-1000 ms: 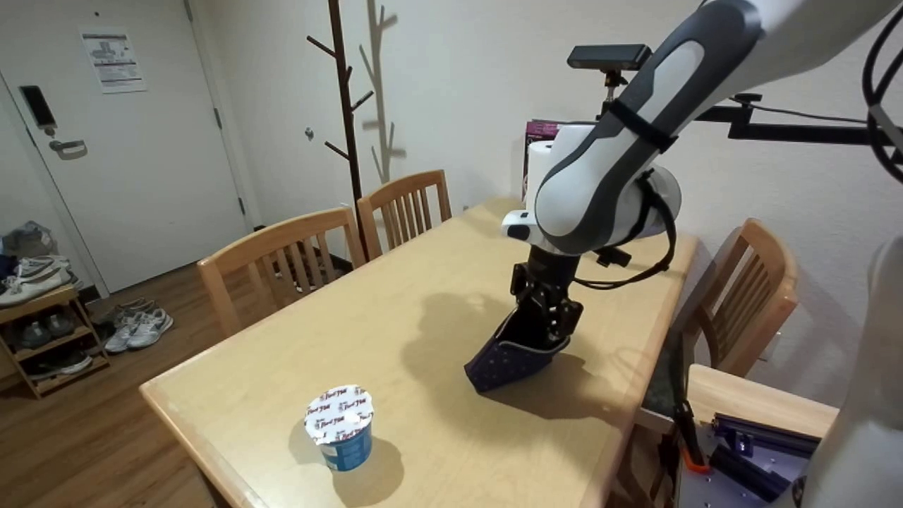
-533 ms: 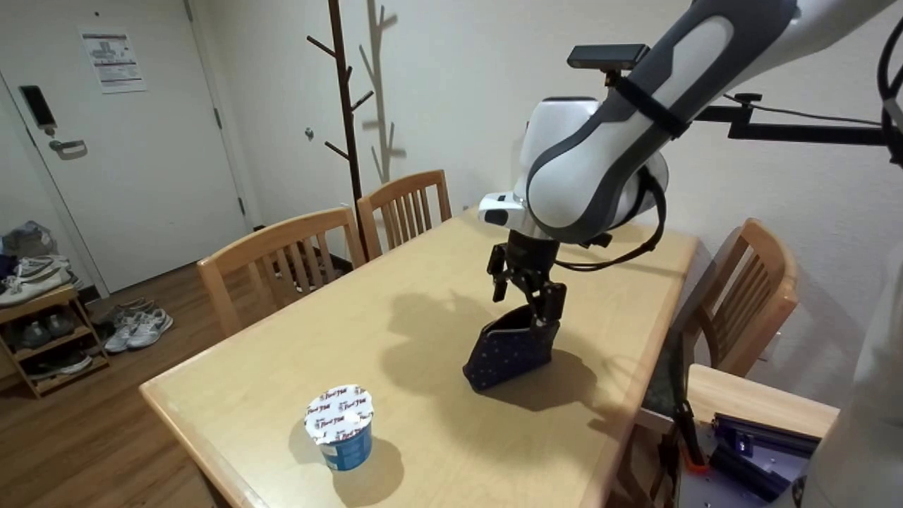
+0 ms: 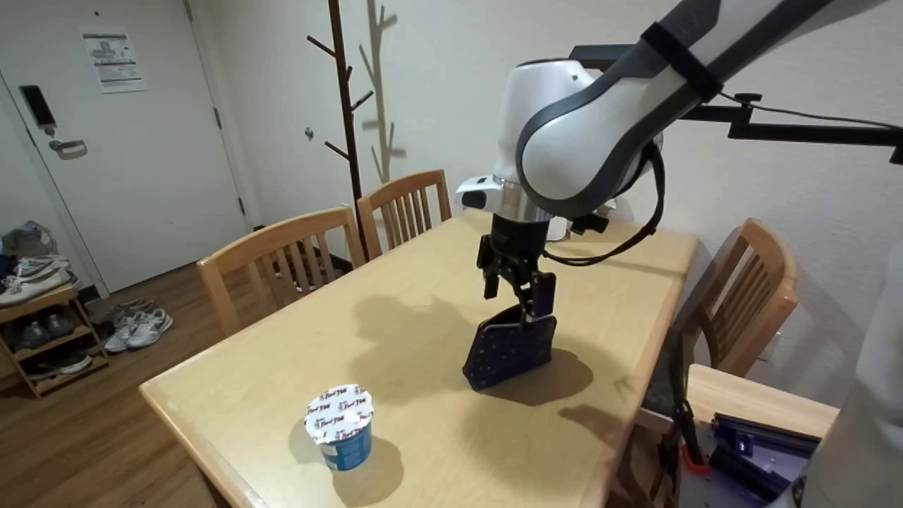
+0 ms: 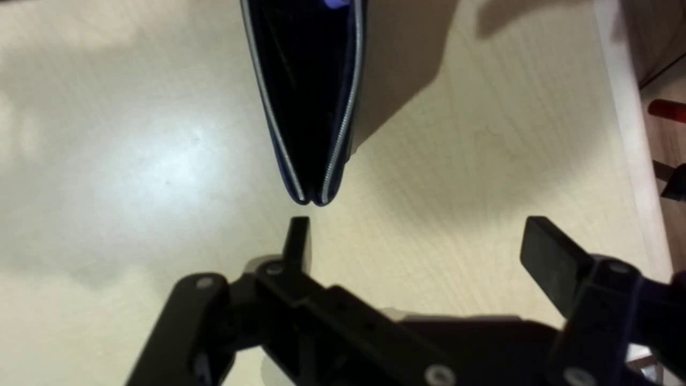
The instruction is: Place the piece of paper in the purse
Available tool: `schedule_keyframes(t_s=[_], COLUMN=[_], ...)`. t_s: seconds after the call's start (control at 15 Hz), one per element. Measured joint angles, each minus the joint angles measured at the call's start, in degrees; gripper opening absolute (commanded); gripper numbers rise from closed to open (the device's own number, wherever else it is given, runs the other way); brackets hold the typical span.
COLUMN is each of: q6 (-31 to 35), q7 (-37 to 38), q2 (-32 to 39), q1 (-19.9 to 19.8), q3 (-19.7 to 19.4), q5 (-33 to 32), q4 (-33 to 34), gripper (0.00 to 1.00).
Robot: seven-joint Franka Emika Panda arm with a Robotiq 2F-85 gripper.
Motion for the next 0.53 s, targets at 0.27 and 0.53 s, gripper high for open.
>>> schedule_keyframes(t_s=[0.27,0.53], q6=[-1.89,-1.89], q7=[2.82,2.83], q2=[0.20,0.47], q1=[2.22,2.80], q3=[2.00,2.09], q5=[0.52,0.57], q4=[0.79,0.90], gripper=[1.00,1.00])
